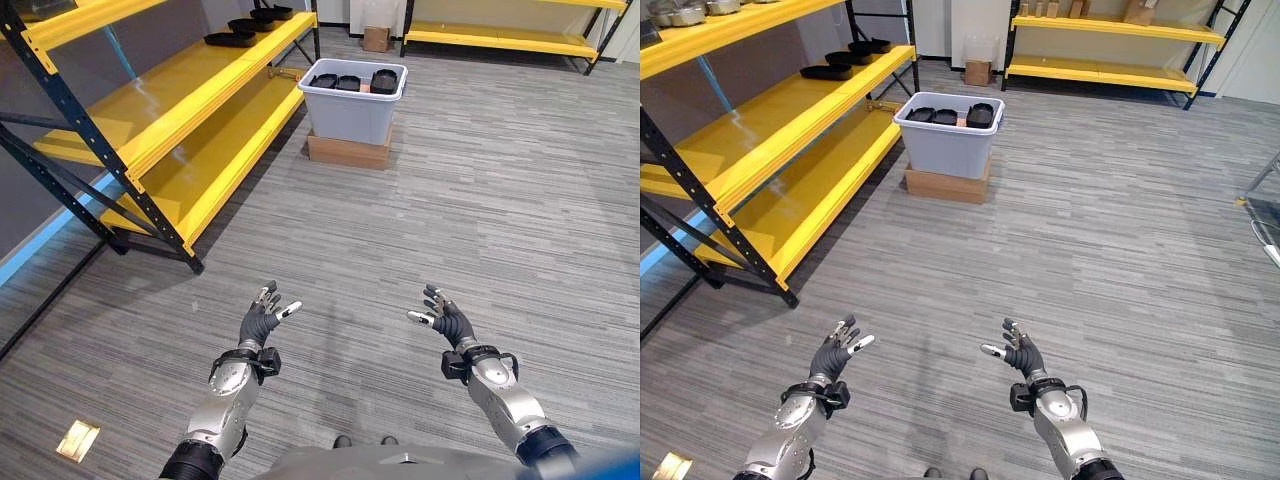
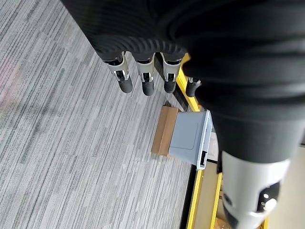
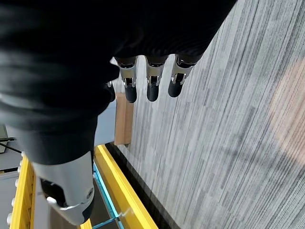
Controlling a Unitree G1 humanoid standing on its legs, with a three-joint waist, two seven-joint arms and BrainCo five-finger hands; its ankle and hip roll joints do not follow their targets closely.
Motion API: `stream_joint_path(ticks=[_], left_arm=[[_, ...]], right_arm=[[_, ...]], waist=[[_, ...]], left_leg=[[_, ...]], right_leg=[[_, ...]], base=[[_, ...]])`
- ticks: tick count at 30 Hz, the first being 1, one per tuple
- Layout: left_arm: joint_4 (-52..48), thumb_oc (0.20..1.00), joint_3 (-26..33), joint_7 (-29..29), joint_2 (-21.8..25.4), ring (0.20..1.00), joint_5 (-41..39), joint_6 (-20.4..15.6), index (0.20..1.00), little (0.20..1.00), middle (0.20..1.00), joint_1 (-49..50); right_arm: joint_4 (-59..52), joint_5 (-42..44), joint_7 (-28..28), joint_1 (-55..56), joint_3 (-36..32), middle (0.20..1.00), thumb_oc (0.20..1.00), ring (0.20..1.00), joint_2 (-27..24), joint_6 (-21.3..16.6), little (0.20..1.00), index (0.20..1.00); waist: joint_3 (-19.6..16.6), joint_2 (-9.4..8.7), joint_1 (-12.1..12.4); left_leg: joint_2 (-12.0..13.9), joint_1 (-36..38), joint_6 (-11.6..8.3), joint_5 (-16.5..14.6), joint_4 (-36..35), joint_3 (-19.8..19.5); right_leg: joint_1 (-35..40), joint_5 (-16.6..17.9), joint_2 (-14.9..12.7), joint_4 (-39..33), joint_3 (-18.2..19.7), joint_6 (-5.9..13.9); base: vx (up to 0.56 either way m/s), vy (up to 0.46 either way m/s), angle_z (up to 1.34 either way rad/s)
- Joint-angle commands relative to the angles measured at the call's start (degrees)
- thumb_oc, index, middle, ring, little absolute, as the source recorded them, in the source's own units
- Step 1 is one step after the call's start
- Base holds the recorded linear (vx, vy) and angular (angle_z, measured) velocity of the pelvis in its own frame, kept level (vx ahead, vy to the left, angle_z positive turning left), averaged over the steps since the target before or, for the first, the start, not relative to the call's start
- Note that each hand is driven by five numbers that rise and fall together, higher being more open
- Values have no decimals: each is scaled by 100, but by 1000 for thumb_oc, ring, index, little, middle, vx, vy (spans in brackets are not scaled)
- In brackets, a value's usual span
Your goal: Move parts from the plastic box to the shelf.
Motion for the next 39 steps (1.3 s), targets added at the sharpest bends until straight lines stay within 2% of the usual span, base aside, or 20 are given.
stream_joint_path(ticks=[1,39], left_arm=[[-94,1000,21,-86,68,1000,-103,-315,1000,1000,1000,-189],[-54,1000,77,-25,11,1000,-74,-257,1000,1000,1000,-116]], right_arm=[[-261,99,52,-51,23,1000,1000,1000,51,-255,1000,1000],[-314,182,98,3,102,1000,1000,1000,120,-161,1000,1000]], waist=[[-274,-234,44],[-269,-212,37]], left_leg=[[314,-180,-361,-7,-4,-774],[289,-138,-304,-84,-4,-728]], right_leg=[[-145,260,-503,74,379,633],[-132,216,-562,79,398,644]], base=[[0,0,0],[0,0,0]])
